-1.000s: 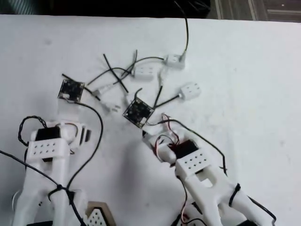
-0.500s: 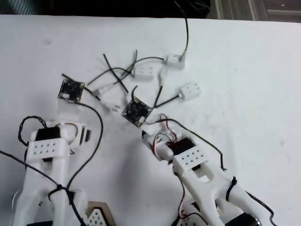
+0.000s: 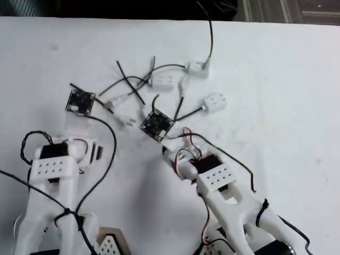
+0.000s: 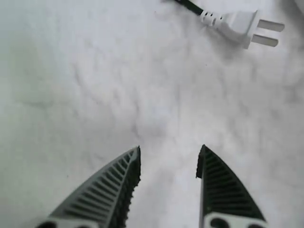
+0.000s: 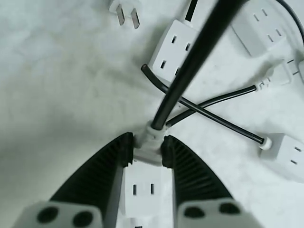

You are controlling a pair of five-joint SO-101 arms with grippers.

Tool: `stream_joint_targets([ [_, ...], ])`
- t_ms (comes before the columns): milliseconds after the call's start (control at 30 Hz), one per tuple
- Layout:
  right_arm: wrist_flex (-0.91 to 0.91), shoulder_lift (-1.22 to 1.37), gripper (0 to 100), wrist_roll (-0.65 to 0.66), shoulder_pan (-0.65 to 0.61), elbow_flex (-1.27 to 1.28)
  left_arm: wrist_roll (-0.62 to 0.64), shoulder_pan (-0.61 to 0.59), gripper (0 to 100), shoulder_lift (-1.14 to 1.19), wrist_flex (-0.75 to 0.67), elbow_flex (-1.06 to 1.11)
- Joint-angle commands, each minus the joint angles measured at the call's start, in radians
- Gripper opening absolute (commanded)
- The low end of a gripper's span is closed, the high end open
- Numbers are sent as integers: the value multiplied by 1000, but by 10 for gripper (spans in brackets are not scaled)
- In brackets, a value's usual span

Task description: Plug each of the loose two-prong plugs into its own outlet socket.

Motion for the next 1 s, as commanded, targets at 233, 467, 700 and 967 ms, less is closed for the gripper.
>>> stream_joint_targets([
  [233, 102, 12, 17, 9, -59, -11, -2, -4, 210, -22, -15, -5],
  [467, 97, 15, 17, 80, -51, -11, -2, -4, 210, -21, -15, -5],
  [700, 87, 176, 18, 137, -42, -57, -2, -4, 210, -21, -15, -5],
  [967, 90, 228, 18, 137, -8, -98, -2, -4, 210, -21, -38, 6],
])
